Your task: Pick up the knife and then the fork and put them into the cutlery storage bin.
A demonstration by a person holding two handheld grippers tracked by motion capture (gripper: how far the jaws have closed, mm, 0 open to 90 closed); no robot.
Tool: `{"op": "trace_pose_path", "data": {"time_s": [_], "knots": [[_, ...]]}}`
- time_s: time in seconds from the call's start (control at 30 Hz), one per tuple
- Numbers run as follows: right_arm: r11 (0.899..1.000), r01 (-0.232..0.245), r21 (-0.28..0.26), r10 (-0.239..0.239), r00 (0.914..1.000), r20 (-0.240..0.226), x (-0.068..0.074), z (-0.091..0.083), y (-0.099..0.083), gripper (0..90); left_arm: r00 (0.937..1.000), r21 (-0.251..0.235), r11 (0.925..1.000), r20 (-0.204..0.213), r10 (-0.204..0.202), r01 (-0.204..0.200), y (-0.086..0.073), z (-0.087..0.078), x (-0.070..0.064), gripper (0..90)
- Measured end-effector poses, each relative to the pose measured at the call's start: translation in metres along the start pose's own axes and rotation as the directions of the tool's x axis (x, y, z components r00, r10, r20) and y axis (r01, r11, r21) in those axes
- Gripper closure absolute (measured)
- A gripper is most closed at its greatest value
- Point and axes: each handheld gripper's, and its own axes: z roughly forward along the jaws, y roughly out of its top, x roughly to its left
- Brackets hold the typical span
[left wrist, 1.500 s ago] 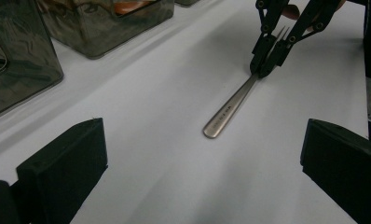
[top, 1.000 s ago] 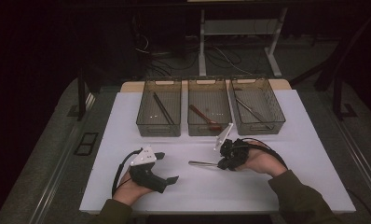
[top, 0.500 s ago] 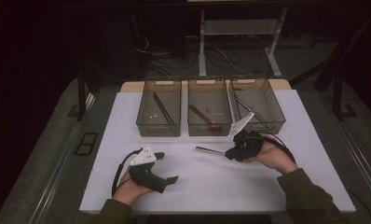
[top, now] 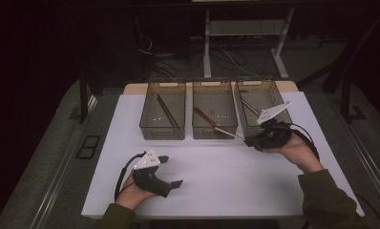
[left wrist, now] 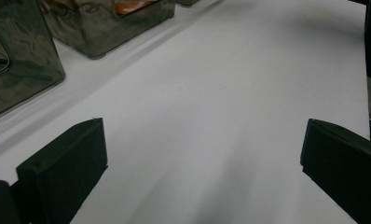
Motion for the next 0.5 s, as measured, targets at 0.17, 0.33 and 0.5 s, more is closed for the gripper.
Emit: {"op": "trace_pose_path", "data": {"time_s": [0.17,0.33,0.5], "knots": [[0.998,-0.054,-0.044,0.058,0.9947,0.085,-0.020,-0.018,0.000,83.6,1.0000,-0.003,1.0000,-0.001,-0.002,0.002,0.000,0.000,0.000,0.0],[0.989,-0.119,-0.088,0.133,0.9772,0.166,-0.044,-0.028,-0.001,83.5,1.0000,0.001,1.0000,0.000,-0.001,0.001,0.000,0.001,0.000,0.0],[0.979,-0.186,-0.085,0.201,0.9475,0.249,-0.070,-0.026,0.000,83.6,1.0000,0.002,1.0000,-0.001,-0.002,0.002,0.000,0.001,0.000,0.0]]}}
